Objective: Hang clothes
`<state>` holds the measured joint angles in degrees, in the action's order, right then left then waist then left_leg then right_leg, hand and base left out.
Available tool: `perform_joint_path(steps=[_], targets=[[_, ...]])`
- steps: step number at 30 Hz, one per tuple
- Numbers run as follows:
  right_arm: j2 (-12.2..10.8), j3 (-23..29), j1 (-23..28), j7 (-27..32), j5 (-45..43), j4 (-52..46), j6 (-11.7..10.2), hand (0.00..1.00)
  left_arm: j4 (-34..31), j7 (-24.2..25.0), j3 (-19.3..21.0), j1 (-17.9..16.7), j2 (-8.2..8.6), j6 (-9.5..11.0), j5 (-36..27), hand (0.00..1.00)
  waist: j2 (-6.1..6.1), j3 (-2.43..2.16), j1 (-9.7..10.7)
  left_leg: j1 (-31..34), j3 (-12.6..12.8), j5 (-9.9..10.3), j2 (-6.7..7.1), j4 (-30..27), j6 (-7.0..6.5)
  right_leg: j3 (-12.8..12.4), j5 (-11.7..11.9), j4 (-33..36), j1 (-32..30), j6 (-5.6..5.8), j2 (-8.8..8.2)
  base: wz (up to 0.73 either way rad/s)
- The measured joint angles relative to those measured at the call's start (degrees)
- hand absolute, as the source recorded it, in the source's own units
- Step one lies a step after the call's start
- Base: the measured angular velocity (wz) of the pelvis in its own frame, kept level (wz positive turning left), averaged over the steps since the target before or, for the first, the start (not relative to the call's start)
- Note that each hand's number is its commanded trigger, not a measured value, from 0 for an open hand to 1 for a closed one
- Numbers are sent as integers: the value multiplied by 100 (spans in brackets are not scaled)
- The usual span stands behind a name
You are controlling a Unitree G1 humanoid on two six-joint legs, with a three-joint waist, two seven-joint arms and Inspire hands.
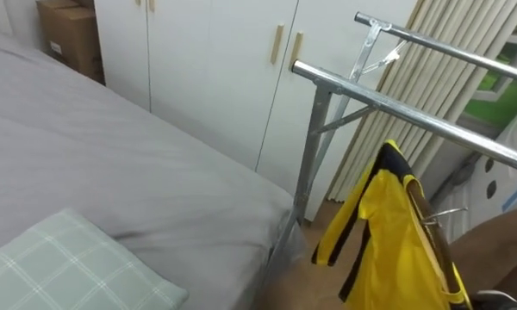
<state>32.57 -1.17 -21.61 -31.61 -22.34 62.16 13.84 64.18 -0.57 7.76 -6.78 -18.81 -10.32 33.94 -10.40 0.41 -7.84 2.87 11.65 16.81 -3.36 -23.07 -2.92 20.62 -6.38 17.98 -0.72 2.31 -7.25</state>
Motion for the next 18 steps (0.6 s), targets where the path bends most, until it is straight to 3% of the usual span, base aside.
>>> perform_joint_path(steps=[3, 10, 14, 18], targets=[[51, 16, -54, -161, 11, 6, -2, 100, 8, 3, 53, 55, -4, 84, -4, 0, 70, -14, -10, 151, -115, 27, -29, -154, -1, 9, 3, -52, 2, 5, 52, 19], [107, 7, -64, -166, 235, 51, 0, 100, 25, 8, 42, 67, 1, 136, -108, 0, 123, 5, -61, 2, -243, 22, -9, -154, -1, -46, -18, -149, 191, 33, 88, 10], [107, 12, -107, -154, 408, 46, -3, 100, 55, -43, 229, 37, -11, 101, -242, 0, 41, 20, -102, -181, -248, -22, -5, -17, 71, -196, -54, -398, 390, 78, 160, 1], [107, 14, -195, -153, 392, 38, -2, 100, 48, -232, 536, 20, 0, 100, -285, 0, -10, 14, -165, -225, -307, -84, -39, 65, 178, -218, -116, -476, 503, -23, 266, 4]])
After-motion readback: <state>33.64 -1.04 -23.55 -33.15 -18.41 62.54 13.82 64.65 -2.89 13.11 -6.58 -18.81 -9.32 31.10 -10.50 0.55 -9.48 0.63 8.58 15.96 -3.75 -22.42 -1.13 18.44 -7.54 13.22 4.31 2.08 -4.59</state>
